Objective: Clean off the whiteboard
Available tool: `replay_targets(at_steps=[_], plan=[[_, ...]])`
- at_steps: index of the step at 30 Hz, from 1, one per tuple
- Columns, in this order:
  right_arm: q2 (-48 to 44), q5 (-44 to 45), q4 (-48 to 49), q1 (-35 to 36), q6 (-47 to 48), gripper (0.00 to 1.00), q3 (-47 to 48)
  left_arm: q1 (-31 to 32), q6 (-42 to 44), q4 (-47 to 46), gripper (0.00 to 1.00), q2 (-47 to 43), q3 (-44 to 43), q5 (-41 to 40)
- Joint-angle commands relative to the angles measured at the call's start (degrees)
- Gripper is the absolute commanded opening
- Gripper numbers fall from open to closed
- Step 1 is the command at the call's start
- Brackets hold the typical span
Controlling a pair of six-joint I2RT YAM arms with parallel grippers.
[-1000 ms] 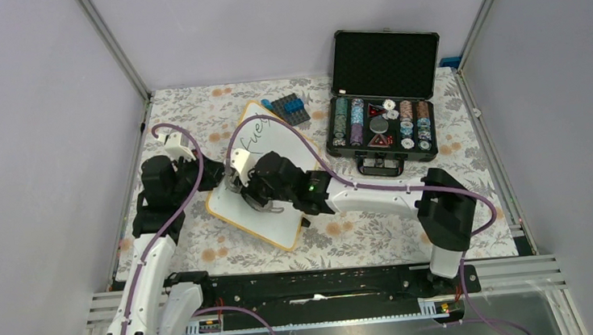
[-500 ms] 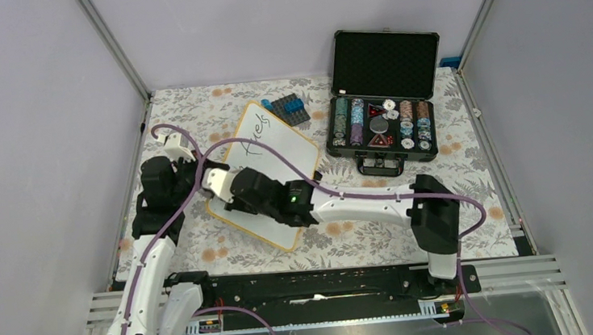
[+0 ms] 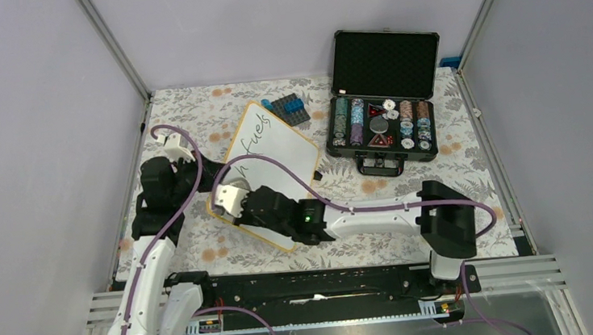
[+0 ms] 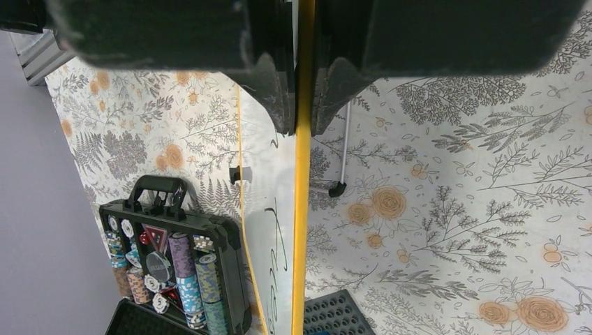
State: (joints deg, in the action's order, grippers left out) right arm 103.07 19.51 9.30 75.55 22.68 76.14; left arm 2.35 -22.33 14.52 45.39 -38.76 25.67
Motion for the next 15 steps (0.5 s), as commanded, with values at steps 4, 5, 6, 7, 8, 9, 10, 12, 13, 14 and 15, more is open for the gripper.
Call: replay_targets(at_steps=[4, 5, 6, 7, 8, 9, 10, 12, 13, 14, 15], plan=[[-9.2, -11.2, 14.5, -7.1, -24.1, 0.0, -20.0, 2.0, -1.4, 0.9, 0.1, 2.9, -1.2, 7.6], [-10.4, -12.2, 15.4, -8.2, -26.5, 0.0, -22.1, 2.0, -1.7, 1.1, 0.15, 3.2, -1.4, 7.7], [-11.3, -12.8, 15.9, -9.2, -28.2, 0.0, -23.7, 2.0, -2.6, 1.0, 0.23, 3.3, -1.7, 7.8], [-11.9, -13.1, 16.2, -9.5, -29.2, 0.0, -24.9, 2.0, -3.2, 0.9, 0.3, 3.4, -2.0, 8.0], [-12.4, -13.0, 16.2, -9.7, -29.7, 0.0, -25.7, 2.0, -3.6, 0.7, 0.34, 3.7, -2.3, 8.5], [-12.7, -12.9, 16.1, -9.9, -30.1, 0.0, -26.1, 2.0, -4.3, 0.3, 0.38, 3.7, -2.8, 8.8], [-12.8, -12.9, 15.9, -10.1, -30.5, 0.0, -26.2, 2.0, -5.1, -0.1, 0.41, 3.8, -3.2, 8.8], [-12.9, -13.0, 15.8, -10.4, -31.5, 0.0, -26.3, 2.0, -6.0, -0.9, 0.51, 3.9, -4.1, 8.5], [-12.8, -13.1, 15.9, -10.7, -32.3, 0.0, -26.3, 2.0, -6.2, -1.0, 0.54, 4.0, -4.5, 8.1], [-12.7, -13.5, 16.1, -10.9, -33.1, 0.0, -26.3, 1.9, -6.4, -0.9, 0.59, 4.2, -5.1, 7.6], [-12.6, -13.9, 16.2, -11.1, -33.8, 0.0, -26.1, 1.8, -6.6, -0.9, 0.61, 4.4, -5.8, 7.4]])
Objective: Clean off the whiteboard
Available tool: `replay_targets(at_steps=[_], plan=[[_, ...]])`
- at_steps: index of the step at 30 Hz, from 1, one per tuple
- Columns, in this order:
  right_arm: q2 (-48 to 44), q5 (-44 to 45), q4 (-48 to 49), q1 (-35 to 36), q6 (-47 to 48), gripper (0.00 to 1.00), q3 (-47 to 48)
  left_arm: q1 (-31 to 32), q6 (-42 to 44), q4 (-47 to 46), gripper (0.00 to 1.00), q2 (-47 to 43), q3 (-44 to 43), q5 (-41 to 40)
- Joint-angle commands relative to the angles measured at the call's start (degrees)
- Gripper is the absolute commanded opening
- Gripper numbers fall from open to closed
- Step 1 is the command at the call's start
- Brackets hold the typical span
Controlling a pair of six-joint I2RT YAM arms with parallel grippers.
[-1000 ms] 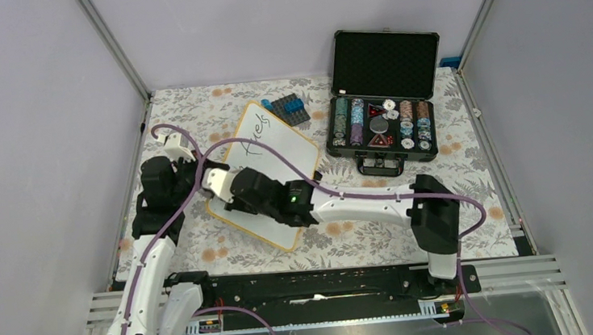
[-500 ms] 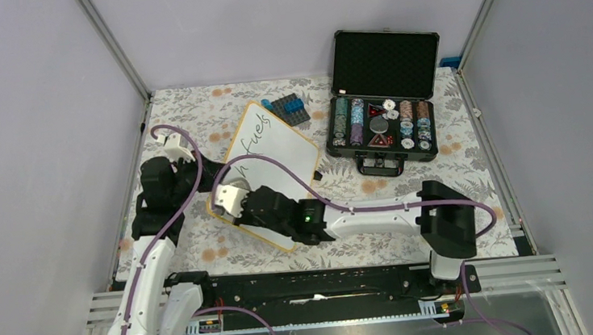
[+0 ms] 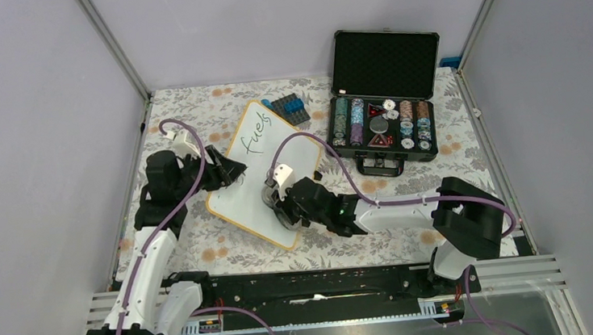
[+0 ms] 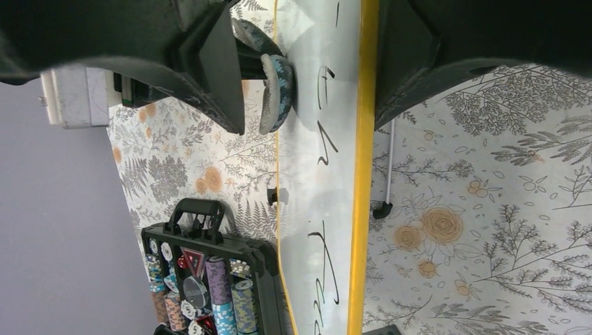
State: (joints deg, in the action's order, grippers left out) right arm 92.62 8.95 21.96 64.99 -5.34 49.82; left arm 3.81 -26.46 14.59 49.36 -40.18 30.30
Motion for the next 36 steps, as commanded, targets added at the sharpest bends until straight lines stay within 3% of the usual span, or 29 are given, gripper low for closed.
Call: replay_targets(at_steps=[1, 4, 7, 12, 19, 24, 27, 32, 36], plan=[[-2.0, -3.5, 3.5, -0.6, -6.4, 0.0, 0.5, 0.0, -2.9, -1.3, 0.67, 0.7, -5.0, 2.7], [-2.0, -3.9, 3.4, -0.8, -7.4, 0.0, 1.1, -0.8, -4.3, -2.9, 0.74, 2.2, -6.7, 3.2], [-2.7, -3.9, 3.3, -1.0, -8.3, 0.0, 1.3, -2.5, -5.0, -3.9, 0.73, 4.5, -7.8, 3.7], [-3.5, -3.7, 2.0, -1.2, -8.3, 0.0, 1.5, -5.1, -6.6, -7.0, 0.6, 10.6, -9.5, 8.3], [-4.5, -2.8, 1.5, -1.4, -10.7, 0.0, 2.1, -5.2, -3.4, -7.2, 0.41, 13.5, -10.5, 7.7], [-2.3, 5.5, -1.9, -1.5, -24.0, 0.0, 6.6, -5.2, -0.6, -7.3, 0.12, 14.5, -9.7, 8.0], [0.7, 9.9, -9.3, -1.5, -32.9, 0.0, 14.1, -5.2, -0.7, -8.7, 0.01, 14.7, -8.3, 9.4], [3.8, 10.1, -13.9, -1.5, -39.2, 0.0, 22.9, -4.8, -1.4, -10.1, 0.0, 14.4, -7.3, 11.2], [9.0, 3.8, -14.6, -1.5, -39.6, 0.0, 31.1, -4.4, -1.7, -10.8, 0.0, 13.6, -6.5, 11.2]])
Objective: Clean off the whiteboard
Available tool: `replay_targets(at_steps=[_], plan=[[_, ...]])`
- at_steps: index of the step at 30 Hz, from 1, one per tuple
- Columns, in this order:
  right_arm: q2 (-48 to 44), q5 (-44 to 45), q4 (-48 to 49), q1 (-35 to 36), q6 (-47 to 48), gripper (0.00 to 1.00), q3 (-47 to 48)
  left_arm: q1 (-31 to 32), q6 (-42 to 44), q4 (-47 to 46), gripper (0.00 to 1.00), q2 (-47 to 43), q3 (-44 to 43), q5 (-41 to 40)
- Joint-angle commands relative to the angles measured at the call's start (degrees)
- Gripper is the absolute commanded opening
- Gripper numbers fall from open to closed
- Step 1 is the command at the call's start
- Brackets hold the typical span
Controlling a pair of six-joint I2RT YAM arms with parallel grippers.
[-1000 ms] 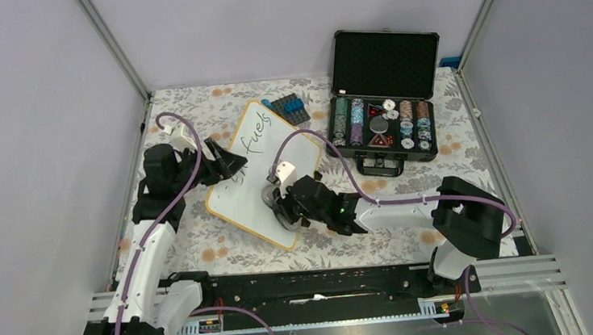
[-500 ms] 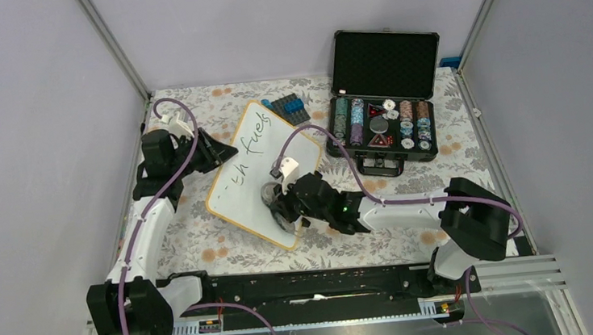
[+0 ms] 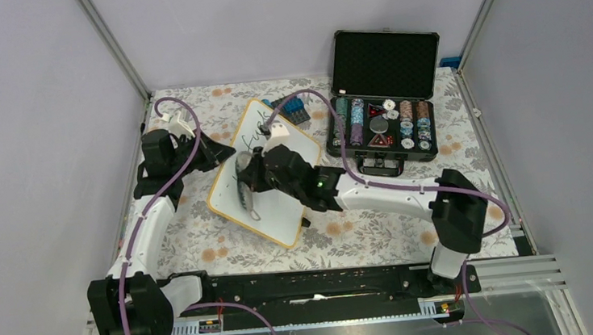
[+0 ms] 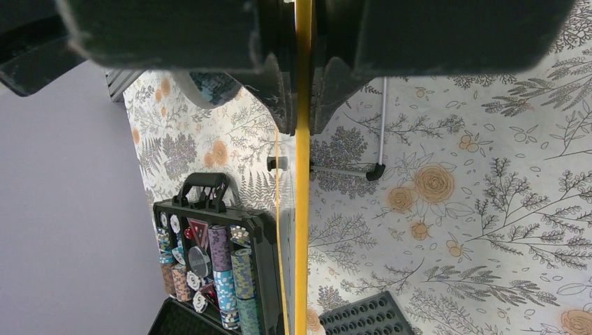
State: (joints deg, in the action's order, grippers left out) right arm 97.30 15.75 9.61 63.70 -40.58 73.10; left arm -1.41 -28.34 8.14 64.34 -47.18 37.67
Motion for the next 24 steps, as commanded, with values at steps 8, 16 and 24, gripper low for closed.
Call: replay_targets(at_steps=[8, 16, 24], plan=[[13.4, -15.6, -6.4, 1.3, -4.2, 0.0, 20.4, 1.1, 0.6, -4.3, 0.0, -3.1, 1.0, 1.8], [12.0, -8.2, -5.0, -4.8, -10.2, 0.0, 9.3, 1.2, 0.9, -4.0, 0.0, -3.8, 1.3, 0.9], [9.2, -5.1, -5.4, -10.1, -10.9, 0.0, -1.3, 1.1, 1.3, -3.2, 0.0, -3.7, 1.0, 0.2]])
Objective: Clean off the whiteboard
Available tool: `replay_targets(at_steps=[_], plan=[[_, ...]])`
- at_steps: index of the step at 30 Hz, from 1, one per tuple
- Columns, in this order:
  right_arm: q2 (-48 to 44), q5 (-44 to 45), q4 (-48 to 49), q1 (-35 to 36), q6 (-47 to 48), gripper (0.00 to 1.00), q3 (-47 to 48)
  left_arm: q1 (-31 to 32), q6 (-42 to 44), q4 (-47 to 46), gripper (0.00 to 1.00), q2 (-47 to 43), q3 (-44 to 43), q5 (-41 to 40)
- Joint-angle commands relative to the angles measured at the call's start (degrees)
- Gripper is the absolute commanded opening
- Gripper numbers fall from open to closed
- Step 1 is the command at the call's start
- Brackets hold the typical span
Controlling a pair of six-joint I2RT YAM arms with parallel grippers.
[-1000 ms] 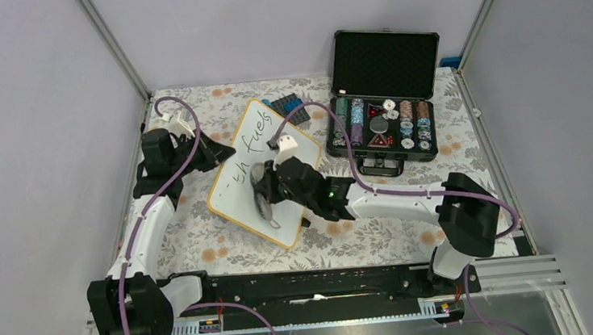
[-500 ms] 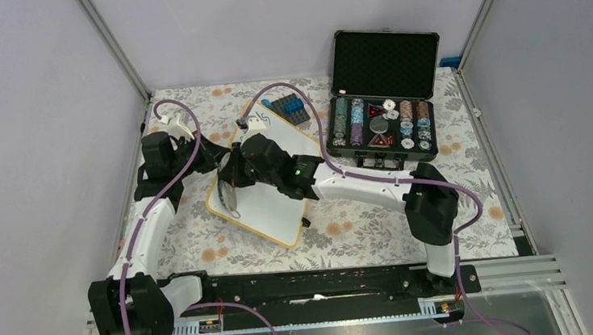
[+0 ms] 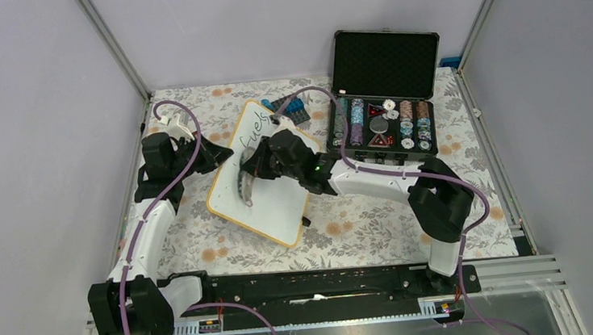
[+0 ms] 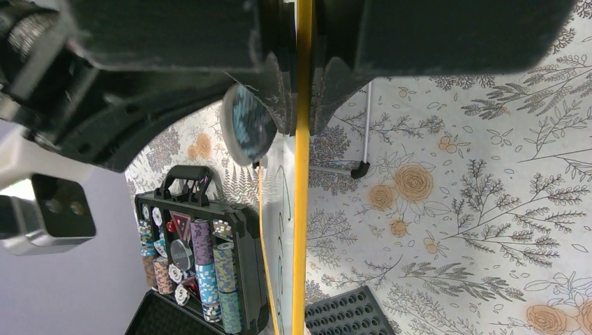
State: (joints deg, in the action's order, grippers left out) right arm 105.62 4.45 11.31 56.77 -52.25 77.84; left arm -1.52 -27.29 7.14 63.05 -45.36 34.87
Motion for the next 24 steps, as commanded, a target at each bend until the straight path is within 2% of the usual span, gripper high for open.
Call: replay_targets(at_steps=[1, 4, 11, 19, 24], plan=[[0.6, 6.5, -7.1, -3.4, 0.7, 0.0, -6.8, 1.3, 0.1, -2.2, 0.0, -2.3, -0.8, 3.2], [0.4, 6.2, -7.0, -3.8, 1.1, 0.0, -8.2, 1.3, 0.1, -2.2, 0.0, -2.1, -0.8, 3.2], [4.1, -8.2, -5.0, -1.9, 9.1, 0.0, 1.0, 1.2, 0.0, -2.2, 0.0, -2.0, -0.7, 3.1], [6.0, -11.3, -5.4, 6.2, 12.8, 0.0, 12.8, 2.5, 0.0, -2.2, 0.0, -2.1, -0.5, 2.3], [5.4, -10.4, -4.3, 5.7, 11.7, 0.0, 10.0, 2.5, 0.0, -2.2, 0.0, -2.2, -0.4, 2.2]])
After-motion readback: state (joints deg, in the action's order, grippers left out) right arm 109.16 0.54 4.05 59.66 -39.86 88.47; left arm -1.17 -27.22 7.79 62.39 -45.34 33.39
